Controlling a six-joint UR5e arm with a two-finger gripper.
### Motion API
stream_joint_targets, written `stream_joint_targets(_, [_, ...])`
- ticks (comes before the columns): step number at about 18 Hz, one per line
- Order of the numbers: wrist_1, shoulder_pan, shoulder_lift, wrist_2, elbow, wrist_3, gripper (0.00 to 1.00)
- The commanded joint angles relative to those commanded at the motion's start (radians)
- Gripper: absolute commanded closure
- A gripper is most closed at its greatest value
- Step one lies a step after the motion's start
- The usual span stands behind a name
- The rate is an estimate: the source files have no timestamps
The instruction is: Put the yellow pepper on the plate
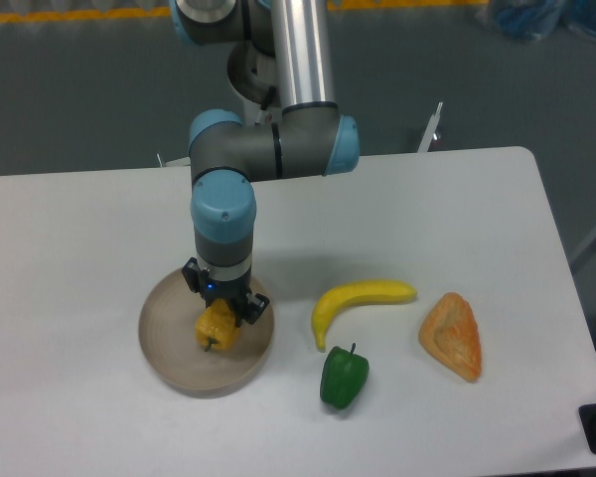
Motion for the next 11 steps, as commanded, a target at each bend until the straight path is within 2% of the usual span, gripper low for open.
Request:
stream_joint_targets(2, [0.000,0.000,0.000,0.000,-0.002,-0.002,0.66])
stream_joint_targets(6, [0.000,0.000,-0.002,0.002,0.003,-0.002,0.47])
stream_joint_targets(9, [0.002,0.000,0.000,0.002,0.009,-0.002,0.29])
stream_joint_targets(10, [0.000,0.000,0.002,0.002,0.011,-0.003,0.20])
stream_joint_targets(11, [0.000,0.002,0.008,0.000,0.012,-0.003,0.04])
